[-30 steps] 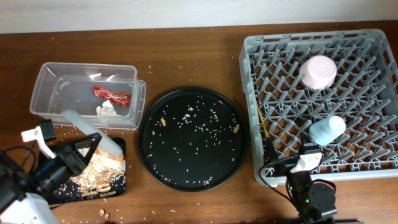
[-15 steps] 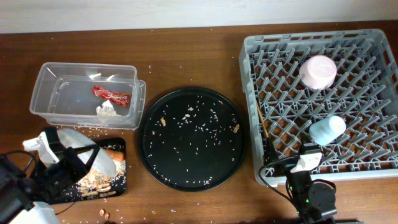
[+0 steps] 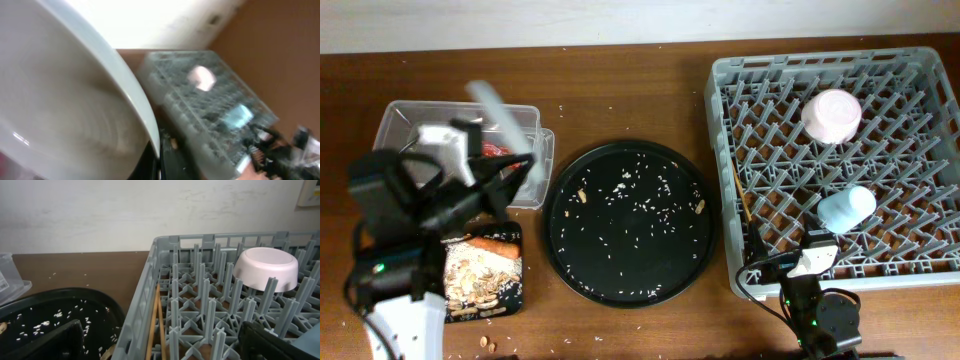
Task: Sort waste into correct bins and load items into the dishwasher rack
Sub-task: 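Carry the empty plate with the left gripper and stand it in the rack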
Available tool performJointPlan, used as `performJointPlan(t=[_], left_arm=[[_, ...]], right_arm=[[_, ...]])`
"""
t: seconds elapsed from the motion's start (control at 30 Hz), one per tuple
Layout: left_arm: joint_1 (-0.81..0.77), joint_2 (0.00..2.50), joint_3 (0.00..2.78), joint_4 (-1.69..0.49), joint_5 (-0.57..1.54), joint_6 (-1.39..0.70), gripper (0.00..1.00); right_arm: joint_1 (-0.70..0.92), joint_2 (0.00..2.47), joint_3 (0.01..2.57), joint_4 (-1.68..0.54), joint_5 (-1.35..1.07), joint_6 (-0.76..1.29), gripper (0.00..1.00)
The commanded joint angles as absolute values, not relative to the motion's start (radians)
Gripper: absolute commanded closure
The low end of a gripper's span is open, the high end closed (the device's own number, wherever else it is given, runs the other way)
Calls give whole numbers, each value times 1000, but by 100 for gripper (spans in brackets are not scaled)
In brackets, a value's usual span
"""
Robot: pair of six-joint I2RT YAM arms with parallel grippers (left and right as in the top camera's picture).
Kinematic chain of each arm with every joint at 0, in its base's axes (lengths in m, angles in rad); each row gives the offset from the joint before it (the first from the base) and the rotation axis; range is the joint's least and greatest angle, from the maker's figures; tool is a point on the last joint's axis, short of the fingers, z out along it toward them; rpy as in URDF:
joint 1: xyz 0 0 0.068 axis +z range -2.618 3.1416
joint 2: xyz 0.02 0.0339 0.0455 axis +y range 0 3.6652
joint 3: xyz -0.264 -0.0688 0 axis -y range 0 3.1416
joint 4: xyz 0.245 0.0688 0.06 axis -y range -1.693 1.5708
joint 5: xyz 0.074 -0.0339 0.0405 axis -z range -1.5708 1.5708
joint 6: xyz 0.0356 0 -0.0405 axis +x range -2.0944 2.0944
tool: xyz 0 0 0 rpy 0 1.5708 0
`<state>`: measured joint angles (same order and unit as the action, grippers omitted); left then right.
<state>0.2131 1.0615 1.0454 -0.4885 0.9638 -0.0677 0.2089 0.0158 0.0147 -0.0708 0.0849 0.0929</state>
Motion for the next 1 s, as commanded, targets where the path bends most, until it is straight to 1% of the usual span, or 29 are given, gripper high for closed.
performJointPlan(t=[0.0,0.07,0.17,0.2,0.23,0.33,0.4,0.53,0.7,0.97], left_arm=[[-9,1213,1053,-110,1011,-392,100],[-122,1331,1053,167,1026,-544,100],[-224,1473,1054,493,1025,-709,100],[-269,1545,1059,643,1015,-786,100],[-301,1599,1066,733,989,-846,100],[-373,1715,1089,879,944,-929,100],[-422,1783,1110,924,933,-942,100],[-497,1858,1134,928,884,-942,100],[-535,1898,1134,924,841,-942,100],[-571,1973,1134,922,846,-942,100]], right_arm=[[202,7,6,-72,80,86,2],[202,7,6,-72,80,86,2],[202,7,6,-72,80,86,2],[202,7,6,-72,80,86,2],[202,7,6,-72,80,86,2],[202,7,6,-72,80,86,2],[202,7,6,-72,80,86,2],[202,7,6,-72,80,86,2],[202,7,6,-72,80,86,2],[202,7,6,-72,80,86,2]])
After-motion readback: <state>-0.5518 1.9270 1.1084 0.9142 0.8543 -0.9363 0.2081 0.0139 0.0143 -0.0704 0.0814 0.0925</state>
